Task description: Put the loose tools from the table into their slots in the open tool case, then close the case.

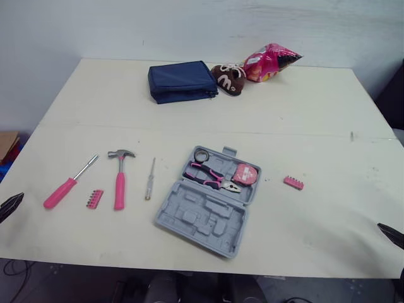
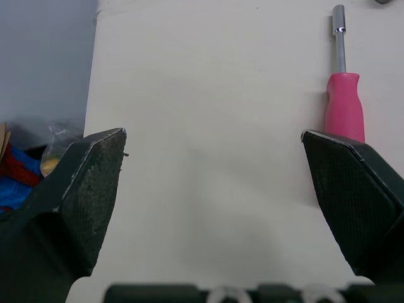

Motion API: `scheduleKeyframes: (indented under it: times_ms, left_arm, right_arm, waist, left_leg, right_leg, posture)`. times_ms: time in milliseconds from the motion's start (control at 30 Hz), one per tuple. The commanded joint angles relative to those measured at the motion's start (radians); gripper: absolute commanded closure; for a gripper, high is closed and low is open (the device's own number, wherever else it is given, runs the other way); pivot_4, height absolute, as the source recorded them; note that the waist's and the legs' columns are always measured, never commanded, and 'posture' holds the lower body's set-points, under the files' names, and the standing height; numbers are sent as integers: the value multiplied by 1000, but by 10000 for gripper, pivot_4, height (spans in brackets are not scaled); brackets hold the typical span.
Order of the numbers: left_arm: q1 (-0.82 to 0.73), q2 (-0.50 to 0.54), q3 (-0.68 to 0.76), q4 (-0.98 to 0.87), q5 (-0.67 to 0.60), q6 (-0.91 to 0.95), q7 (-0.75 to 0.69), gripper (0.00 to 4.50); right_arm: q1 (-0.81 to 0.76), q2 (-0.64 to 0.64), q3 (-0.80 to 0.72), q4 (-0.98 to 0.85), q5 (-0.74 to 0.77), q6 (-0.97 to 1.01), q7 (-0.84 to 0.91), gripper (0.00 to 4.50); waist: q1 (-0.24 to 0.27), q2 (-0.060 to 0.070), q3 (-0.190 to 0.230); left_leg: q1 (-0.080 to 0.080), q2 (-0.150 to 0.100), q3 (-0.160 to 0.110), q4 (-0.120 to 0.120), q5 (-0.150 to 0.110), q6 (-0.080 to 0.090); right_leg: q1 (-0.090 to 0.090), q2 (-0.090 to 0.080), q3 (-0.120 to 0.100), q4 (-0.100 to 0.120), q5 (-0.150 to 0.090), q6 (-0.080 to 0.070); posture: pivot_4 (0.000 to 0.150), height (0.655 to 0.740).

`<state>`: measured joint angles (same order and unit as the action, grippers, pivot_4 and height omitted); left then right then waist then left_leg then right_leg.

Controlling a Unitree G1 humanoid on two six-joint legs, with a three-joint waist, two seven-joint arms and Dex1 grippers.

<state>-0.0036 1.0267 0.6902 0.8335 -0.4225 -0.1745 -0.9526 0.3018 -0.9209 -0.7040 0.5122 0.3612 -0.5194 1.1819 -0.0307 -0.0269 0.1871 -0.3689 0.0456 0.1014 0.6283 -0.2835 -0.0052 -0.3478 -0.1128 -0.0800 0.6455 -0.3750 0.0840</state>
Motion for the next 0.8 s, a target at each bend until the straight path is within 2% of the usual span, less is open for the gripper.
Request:
scheduleKeyframes:
  times_ms: [33, 167, 333, 500, 600, 633, 667, 733, 800]
  left_arm:
    - [17, -21, 23, -98, -45, 53, -1, 0]
    - [38, -107, -16, -441, -156, 268, 9, 0]
    - [12, -162, -153, -766, -125, 354, 61, 0]
    - [-73, -182, -307, -905, -76, 394, 79, 0]
    - [-169, -224, -459, -940, -33, 410, 67, 7081]
    - [-200, -235, -514, -937, 5, 399, 61, 13926]
    - [-227, -241, -560, -923, 45, 393, 59, 16619]
    - [-266, -249, -613, -880, 94, 366, 43, 25303]
    - [-323, -273, -665, -830, 135, 357, 45, 35425]
  right_arm:
    - [-24, -5, 4, 14, 32, 6, 8, 477]
    - [-50, 49, 57, -90, 93, 93, 28, 477]
    - [-35, 105, 118, -264, 130, 150, 30, 477]
    - [6, 157, 220, -482, 119, 238, -5, 477]
    - [23, 183, 317, -612, 41, 307, -86, 7397]
    - [27, 188, 352, -655, 15, 337, -113, 14584]
    - [31, 188, 384, -690, -7, 372, -132, 17514]
    - [23, 192, 428, -738, -50, 396, -168, 26835]
    - [-1, 206, 479, -797, -71, 472, -227, 38232]
  waist:
    - [0, 0, 0]
    - [1, 0, 0]
    - [6, 1, 0]
    - [4, 1, 0]
    - [4, 2, 1]
    - [5, 2, 1]
    - [5, 2, 1]
    - [5, 2, 1]
    - [4, 2, 1]
  left_leg:
    - [0, 0, 0, 0, 0, 0]
    - [0, 1, -1, 1, -1, -1]
    - [-1, 0, -1, 1, 0, -1]
    - [0, 0, -1, 2, 1, -2]
    - [-1, 1, 0, 2, 1, -3]
    - [0, 1, 0, 2, 1, -3]
    - [-1, 1, 0, 3, 1, -3]
    - [-1, 0, 0, 3, 2, -3]
    - [-1, 1, 1, 3, 2, -5]
  right_leg:
    - [0, 0, 0, 0, 0, 0]
    - [1, 0, 0, 0, 0, 0]
    - [1, 0, 0, -1, 0, 0]
    - [3, 1, 0, -1, 0, 0]
    - [2, 2, 1, -1, 0, 0]
    - [2, 3, 1, -1, 0, 0]
    - [2, 3, 1, 0, 0, 0]
    - [2, 3, 2, 0, 0, 0]
    - [0, 4, 3, 0, 0, 0]
  posture:
    - [1500, 7400]
    - [1500, 7400]
    - [1500, 7400]
    - [1500, 7400]
    - [1500, 7400]
    - [1500, 7400]
    - [1500, 7400]
    - [1500, 7400]
    - [1500, 7400]
